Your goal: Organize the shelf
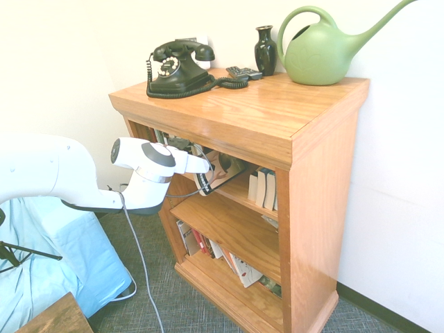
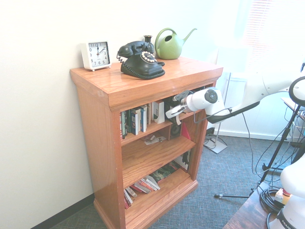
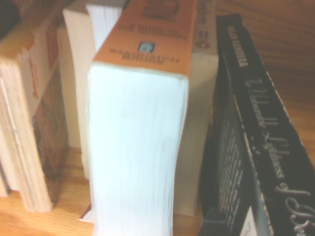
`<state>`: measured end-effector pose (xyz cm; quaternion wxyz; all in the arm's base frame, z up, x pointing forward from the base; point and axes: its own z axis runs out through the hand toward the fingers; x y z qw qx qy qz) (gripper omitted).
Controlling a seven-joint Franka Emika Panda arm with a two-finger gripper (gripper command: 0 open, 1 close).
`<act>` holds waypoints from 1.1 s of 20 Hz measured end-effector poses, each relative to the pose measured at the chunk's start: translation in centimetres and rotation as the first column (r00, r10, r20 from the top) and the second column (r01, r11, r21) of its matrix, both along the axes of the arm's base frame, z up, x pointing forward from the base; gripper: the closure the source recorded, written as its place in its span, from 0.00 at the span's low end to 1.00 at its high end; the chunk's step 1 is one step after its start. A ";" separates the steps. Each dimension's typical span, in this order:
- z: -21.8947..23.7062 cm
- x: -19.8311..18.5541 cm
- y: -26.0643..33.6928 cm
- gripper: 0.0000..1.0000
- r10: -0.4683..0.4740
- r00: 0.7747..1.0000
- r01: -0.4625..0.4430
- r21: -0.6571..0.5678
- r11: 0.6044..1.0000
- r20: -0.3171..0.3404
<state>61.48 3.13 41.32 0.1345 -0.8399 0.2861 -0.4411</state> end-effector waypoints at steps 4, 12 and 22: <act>1.0 -0.1 0.1 0.00 0.005 1.000 -0.005 0.005 1.000 -0.004; 1.7 -1.5 0.5 0.00 0.028 0.999 -0.027 0.020 0.999 -0.016; 2.0 -7.7 0.4 0.00 0.079 0.997 -0.079 0.037 0.996 -0.018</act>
